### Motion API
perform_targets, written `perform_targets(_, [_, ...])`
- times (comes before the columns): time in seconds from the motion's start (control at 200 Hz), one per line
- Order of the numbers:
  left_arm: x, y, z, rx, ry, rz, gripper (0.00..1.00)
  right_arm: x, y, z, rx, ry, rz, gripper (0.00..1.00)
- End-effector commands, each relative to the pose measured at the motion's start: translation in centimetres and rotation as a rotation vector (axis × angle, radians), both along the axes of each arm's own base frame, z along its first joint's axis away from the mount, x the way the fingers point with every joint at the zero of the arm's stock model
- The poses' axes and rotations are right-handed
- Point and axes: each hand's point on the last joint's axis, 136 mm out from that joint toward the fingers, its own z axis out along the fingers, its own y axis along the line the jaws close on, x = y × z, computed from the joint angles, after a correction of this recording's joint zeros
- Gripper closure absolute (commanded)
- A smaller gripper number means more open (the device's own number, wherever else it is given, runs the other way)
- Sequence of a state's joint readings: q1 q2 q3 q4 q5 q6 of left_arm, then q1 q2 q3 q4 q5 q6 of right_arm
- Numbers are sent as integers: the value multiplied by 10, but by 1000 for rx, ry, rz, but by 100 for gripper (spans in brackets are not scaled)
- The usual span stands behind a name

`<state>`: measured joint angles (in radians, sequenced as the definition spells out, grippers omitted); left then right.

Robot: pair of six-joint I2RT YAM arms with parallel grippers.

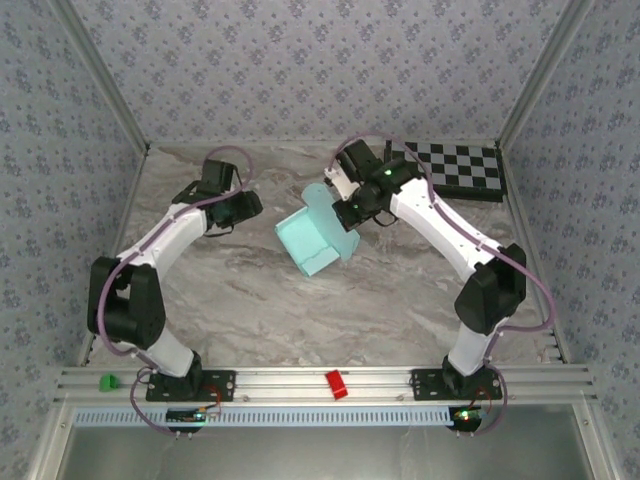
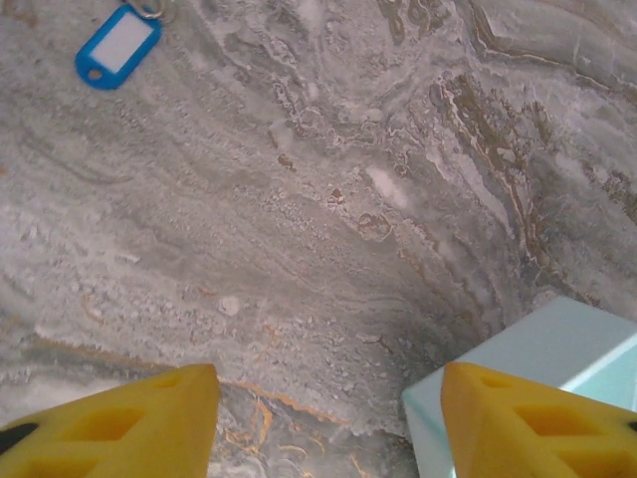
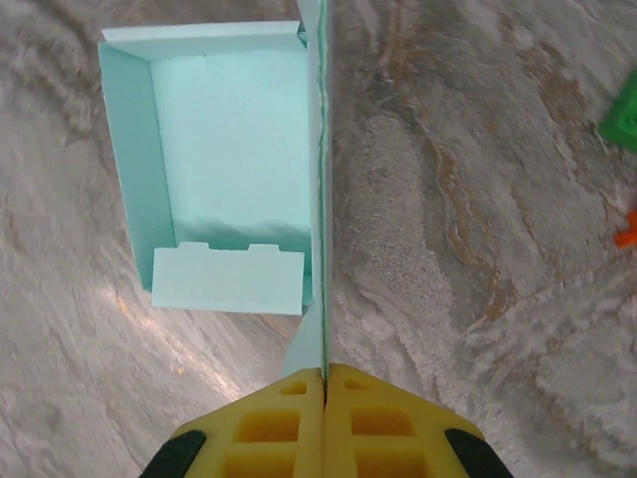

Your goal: Fold the paper box

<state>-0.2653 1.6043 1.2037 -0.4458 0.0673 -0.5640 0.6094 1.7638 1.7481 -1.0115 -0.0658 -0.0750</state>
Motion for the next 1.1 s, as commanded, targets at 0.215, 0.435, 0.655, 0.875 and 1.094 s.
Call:
perform_targets(0.215, [-11, -27, -42, -94, 103, -152, 59, 17, 3, -6, -168, -32, 342, 100])
perform_targets(0.435, [-22, -43, -59, -147, 152, -184, 71, 32, 12, -7, -255, -108, 458, 100])
perform_targets(0.655, [-35, -56, -67, -148, 180, -190, 75, 48, 20, -9, -371, -174, 540, 100])
perform_targets(0.875, [-44, -62, -71, -187, 185, -181, 77, 56, 32, -5, -412, -244, 619, 99])
perform_targets(1.094, [-53, -71, -75, -217, 192, -187, 77, 62, 42, -6, -420, -286, 656, 92])
